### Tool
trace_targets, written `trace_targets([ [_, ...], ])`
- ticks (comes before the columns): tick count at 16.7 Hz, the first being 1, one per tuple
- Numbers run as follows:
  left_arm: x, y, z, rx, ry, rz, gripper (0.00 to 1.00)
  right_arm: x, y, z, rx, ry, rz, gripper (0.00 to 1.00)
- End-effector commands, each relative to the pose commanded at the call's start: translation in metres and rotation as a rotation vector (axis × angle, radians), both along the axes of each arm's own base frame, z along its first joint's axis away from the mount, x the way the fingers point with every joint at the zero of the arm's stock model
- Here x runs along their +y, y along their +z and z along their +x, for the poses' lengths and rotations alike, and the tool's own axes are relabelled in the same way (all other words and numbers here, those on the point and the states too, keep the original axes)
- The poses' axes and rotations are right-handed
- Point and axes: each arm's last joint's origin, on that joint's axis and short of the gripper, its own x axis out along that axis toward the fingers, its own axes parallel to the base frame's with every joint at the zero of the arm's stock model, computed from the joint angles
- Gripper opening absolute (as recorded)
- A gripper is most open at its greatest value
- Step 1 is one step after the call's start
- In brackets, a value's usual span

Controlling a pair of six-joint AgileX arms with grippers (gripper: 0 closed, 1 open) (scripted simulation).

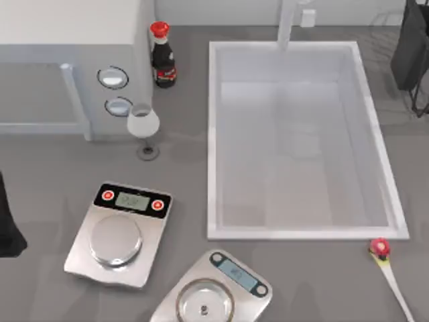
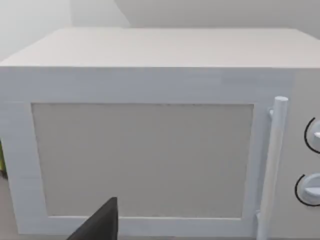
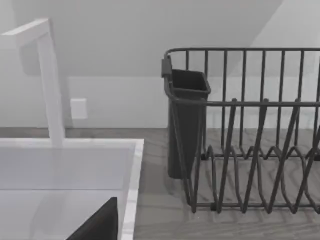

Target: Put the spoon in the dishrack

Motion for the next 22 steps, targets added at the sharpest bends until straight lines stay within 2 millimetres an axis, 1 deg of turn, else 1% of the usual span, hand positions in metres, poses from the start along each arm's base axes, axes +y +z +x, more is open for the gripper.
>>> trace_targets([
  [2, 0.000, 0.000, 0.000, 0.000, 0.000, 0.000, 1.00, 0.000, 0.000, 0.000, 0.001, 0.000, 0.000, 1.00],
  [4, 0.000, 0.000, 0.000, 0.000, 0.000, 0.000, 1.00, 0.001, 0.005, 0.000, 0.035, 0.013, 0.007, 1.00],
  [7, 0.000, 0.000, 0.000, 0.000, 0.000, 0.000, 1.00, 0.007, 0.019, 0.003, 0.173, 0.057, 0.027, 1.00],
  [9, 0.000, 0.000, 0.000, 0.000, 0.000, 0.000, 1.00, 0.013, 0.029, 0.010, 0.329, 0.095, 0.039, 1.00],
  [11, 0.000, 0.000, 0.000, 0.000, 0.000, 0.000, 1.00, 0.021, 0.035, 0.021, 0.533, 0.131, 0.045, 1.00],
  [15, 0.000, 0.000, 0.000, 0.000, 0.000, 0.000, 1.00, 0.044, 0.038, 0.052, 0.985, 0.173, 0.019, 1.00],
  [17, 0.000, 0.000, 0.000, 0.000, 0.000, 0.000, 1.00, 0.057, 0.038, 0.067, 1.176, 0.177, -0.012, 1.00],
  [19, 0.000, 0.000, 0.000, 0.000, 0.000, 0.000, 1.00, 0.070, 0.037, 0.080, 1.325, 0.172, -0.048, 1.00],
  [22, 0.000, 0.000, 0.000, 0.000, 0.000, 0.000, 1.00, 0.088, 0.035, 0.095, 1.485, 0.157, -0.103, 1.00],
])
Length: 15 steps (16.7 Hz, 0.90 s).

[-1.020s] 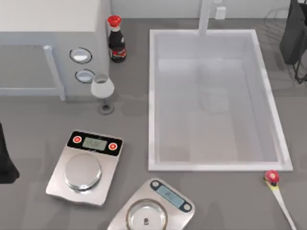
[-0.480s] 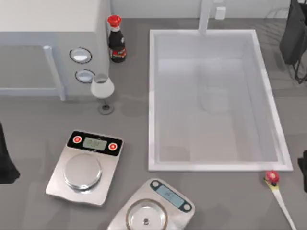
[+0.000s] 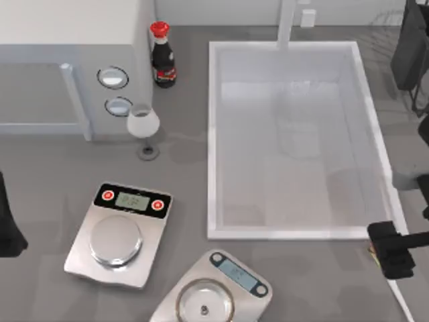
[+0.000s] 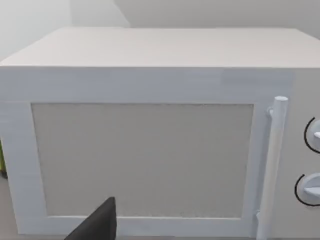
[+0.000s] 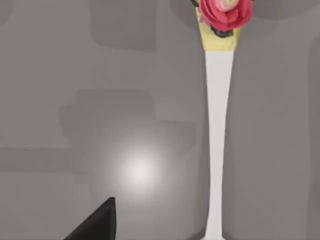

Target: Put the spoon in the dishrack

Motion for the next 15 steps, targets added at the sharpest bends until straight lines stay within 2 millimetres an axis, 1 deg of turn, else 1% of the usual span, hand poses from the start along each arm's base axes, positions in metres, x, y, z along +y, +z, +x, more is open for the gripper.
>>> trace_targets([
  [3, 0.000, 0.000, 0.000, 0.000, 0.000, 0.000, 1.00, 0.009, -0.002, 0.007, 0.070, 0.011, -0.036, 1.00],
  [8, 0.000, 0.000, 0.000, 0.000, 0.000, 0.000, 1.00, 0.009, -0.002, 0.008, 0.072, 0.008, -0.036, 1.00],
  [10, 0.000, 0.000, 0.000, 0.000, 0.000, 0.000, 1.00, 0.009, -0.006, 0.008, 0.074, 0.009, -0.037, 1.00],
  [12, 0.000, 0.000, 0.000, 0.000, 0.000, 0.000, 1.00, 0.010, -0.020, 0.010, 0.076, 0.011, -0.039, 1.00],
  [15, 0.000, 0.000, 0.000, 0.000, 0.000, 0.000, 1.00, 0.012, -0.054, 0.014, 0.067, 0.012, -0.035, 1.00],
])
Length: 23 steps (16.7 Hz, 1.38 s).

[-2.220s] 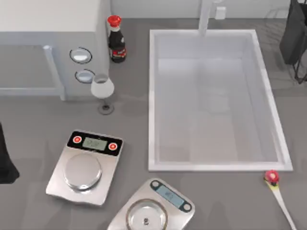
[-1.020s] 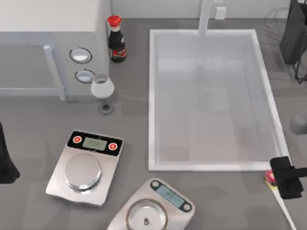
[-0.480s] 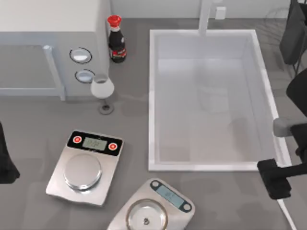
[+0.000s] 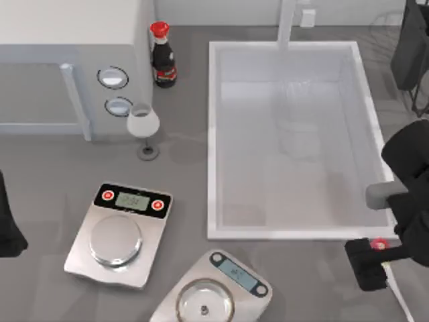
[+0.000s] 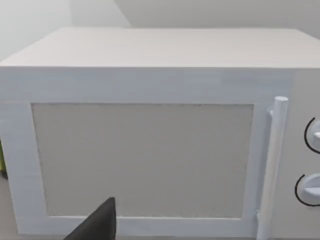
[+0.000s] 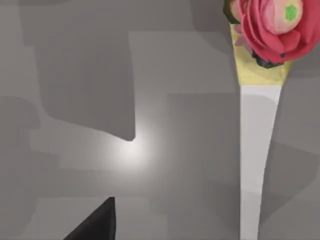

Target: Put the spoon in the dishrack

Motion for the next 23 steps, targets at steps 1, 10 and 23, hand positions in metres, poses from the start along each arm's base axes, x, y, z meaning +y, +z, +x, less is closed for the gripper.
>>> trace_targets([
  [1, 0.000, 0.000, 0.000, 0.000, 0.000, 0.000, 1.00, 0.000, -0.012, 0.000, -0.005, -0.001, 0.002, 1.00],
  [10, 0.000, 0.000, 0.000, 0.000, 0.000, 0.000, 1.00, -0.002, -0.048, -0.006, 0.007, 0.000, -0.003, 1.00],
  [23, 0.000, 0.000, 0.000, 0.000, 0.000, 0.000, 1.00, -0.002, -0.048, -0.006, 0.007, 0.000, -0.003, 0.02],
])
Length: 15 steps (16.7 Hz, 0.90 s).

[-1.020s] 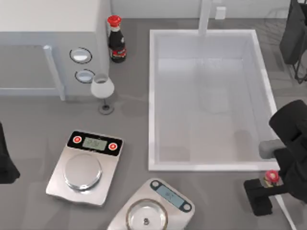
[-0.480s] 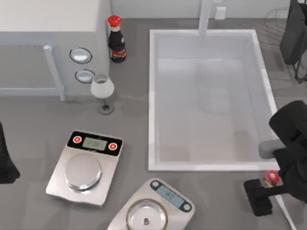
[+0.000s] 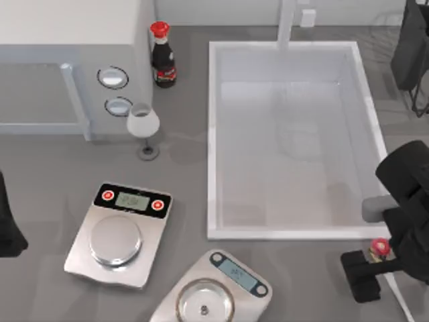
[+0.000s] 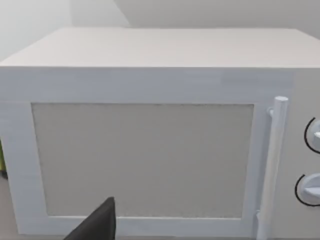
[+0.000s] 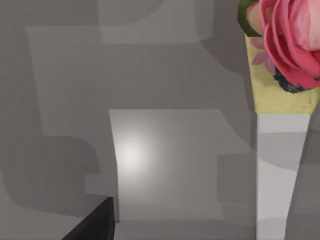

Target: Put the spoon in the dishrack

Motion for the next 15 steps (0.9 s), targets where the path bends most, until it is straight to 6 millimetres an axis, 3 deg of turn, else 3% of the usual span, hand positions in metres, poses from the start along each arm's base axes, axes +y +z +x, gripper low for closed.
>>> trace_targets([
  [8, 0.000, 0.000, 0.000, 0.000, 0.000, 0.000, 1.00, 0.000, 0.000, 0.000, 0.000, 0.000, 0.000, 0.00],
  [9, 0.000, 0.000, 0.000, 0.000, 0.000, 0.000, 1.00, 0.001, 0.022, 0.002, -0.038, -0.003, 0.004, 0.00],
  [12, 0.000, 0.000, 0.000, 0.000, 0.000, 0.000, 1.00, 0.003, 0.029, 0.006, -0.038, -0.001, 0.004, 0.00],
  [15, 0.000, 0.000, 0.000, 0.000, 0.000, 0.000, 1.00, 0.010, 0.060, 0.019, -0.044, -0.002, 0.006, 0.00],
])
